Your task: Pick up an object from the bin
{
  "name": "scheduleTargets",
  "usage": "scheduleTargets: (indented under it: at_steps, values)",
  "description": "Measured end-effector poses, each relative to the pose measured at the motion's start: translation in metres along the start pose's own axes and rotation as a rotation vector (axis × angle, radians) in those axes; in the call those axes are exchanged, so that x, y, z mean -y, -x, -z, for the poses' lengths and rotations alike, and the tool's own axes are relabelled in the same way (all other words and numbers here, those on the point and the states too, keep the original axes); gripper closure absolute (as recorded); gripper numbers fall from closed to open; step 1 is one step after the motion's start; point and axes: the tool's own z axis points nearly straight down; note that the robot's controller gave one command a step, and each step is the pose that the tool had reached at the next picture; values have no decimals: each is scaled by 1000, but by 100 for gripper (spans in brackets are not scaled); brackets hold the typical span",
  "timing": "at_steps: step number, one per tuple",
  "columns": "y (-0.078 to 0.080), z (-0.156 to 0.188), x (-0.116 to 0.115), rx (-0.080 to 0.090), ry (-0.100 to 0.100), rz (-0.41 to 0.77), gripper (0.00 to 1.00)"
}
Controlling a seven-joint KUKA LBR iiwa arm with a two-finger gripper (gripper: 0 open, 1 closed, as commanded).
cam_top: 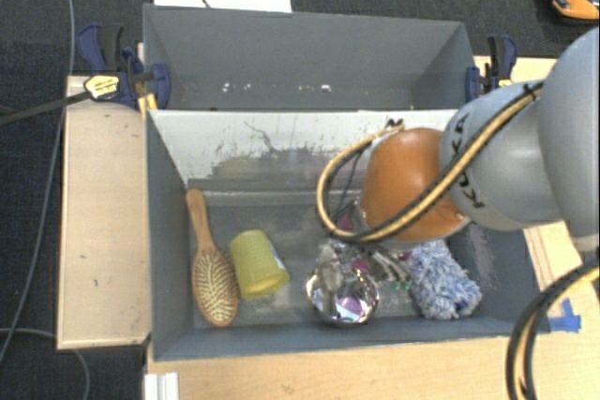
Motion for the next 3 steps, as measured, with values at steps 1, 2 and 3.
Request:
scheduleTargets:
  at_steps: [1,2,3]
  values:
    - [0,0,0,0,0,-1,100]
    - [-3,25,0,-13,1,-2,100]
    - [1,65,0,-1,-1,-2,100]
